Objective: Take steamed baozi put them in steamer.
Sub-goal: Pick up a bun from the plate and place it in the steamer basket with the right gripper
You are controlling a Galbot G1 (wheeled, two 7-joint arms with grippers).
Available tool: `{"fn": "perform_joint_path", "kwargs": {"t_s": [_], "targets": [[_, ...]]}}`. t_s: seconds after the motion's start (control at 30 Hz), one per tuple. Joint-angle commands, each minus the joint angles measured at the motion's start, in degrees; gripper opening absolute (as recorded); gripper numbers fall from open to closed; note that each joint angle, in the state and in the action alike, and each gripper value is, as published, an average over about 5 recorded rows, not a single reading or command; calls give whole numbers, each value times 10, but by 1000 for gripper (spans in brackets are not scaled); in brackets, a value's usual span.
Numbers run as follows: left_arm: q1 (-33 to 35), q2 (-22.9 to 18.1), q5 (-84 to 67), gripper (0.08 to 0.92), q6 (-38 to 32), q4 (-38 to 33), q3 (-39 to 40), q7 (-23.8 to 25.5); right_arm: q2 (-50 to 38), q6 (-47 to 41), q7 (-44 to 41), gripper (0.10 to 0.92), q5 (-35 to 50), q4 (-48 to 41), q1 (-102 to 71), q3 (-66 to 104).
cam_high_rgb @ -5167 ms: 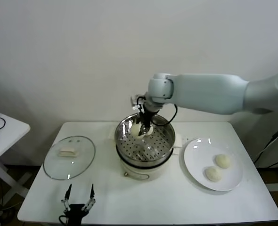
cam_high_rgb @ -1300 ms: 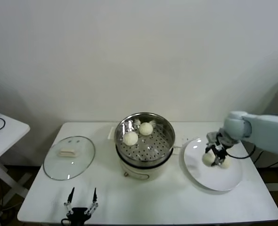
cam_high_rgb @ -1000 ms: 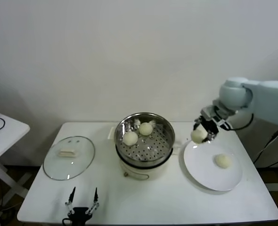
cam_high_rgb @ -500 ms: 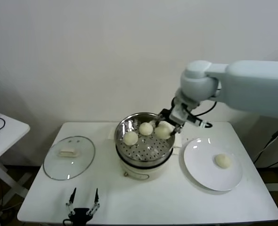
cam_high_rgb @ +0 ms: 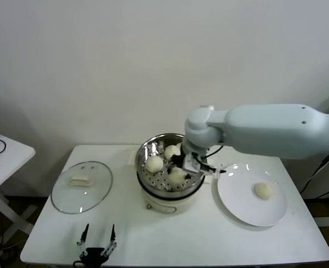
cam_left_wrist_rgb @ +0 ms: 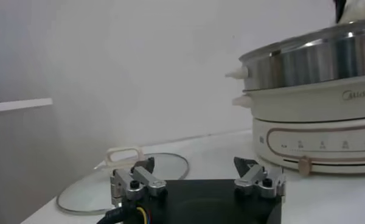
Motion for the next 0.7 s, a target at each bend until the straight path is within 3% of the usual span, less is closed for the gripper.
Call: {"fn": "perform_joint_path", "kwargs": {"t_s": [0.03, 0.37, 0.6, 0.7], "targets": [[-1, 1, -1, 823, 0, 1, 0, 0, 53, 14, 8, 628, -43, -54, -77, 16], [0, 2, -2, 823, -1, 1, 0, 0, 76, 28, -11, 635, -36, -94, -76, 18], [0, 2, -2, 823, -2, -1, -2, 0, 52, 40, -22, 788, 43, -118, -28, 32], [0, 1, -2, 823, -2, -3, -1, 0, 27, 47, -28, 818, 87, -129, 13, 27]]}}
